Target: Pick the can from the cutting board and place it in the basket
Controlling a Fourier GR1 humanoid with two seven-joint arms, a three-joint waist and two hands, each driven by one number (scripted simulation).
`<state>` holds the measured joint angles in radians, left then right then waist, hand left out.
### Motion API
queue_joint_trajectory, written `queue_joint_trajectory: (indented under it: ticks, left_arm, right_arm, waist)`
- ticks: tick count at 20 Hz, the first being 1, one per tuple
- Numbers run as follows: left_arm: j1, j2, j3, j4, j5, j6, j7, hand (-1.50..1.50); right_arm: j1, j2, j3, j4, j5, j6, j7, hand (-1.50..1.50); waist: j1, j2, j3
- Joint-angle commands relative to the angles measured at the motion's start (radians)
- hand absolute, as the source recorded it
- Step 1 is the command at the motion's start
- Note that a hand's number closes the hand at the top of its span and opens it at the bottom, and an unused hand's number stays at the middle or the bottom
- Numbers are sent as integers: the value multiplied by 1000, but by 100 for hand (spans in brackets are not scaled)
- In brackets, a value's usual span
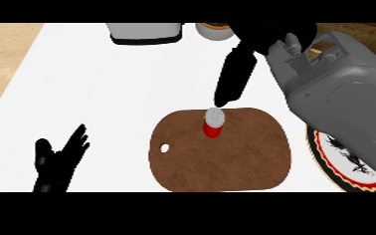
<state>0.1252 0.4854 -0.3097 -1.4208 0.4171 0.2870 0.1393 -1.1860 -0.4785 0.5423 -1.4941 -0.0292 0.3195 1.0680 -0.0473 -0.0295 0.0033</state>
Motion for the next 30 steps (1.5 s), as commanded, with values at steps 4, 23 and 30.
queue_joint_trajectory:
  ticks: [4,23,30]
  left_arm:
    - [26,-20,-19,19,-10,-2,17,0]
    - [13,-52,-10,22,-60,-20,37,0]
    - [31,-61,2,43,-69,-50,11,0]
  right_arm:
    - [-1,-78,19,-125,-187,146,272,-150]
    - [251,-64,137,-237,0,-81,185,-150]
    - [325,-63,153,-168,60,-52,114,-150]
  waist:
    - [9,11,-5]
    - [47,26,-4]
    - [52,28,-4]
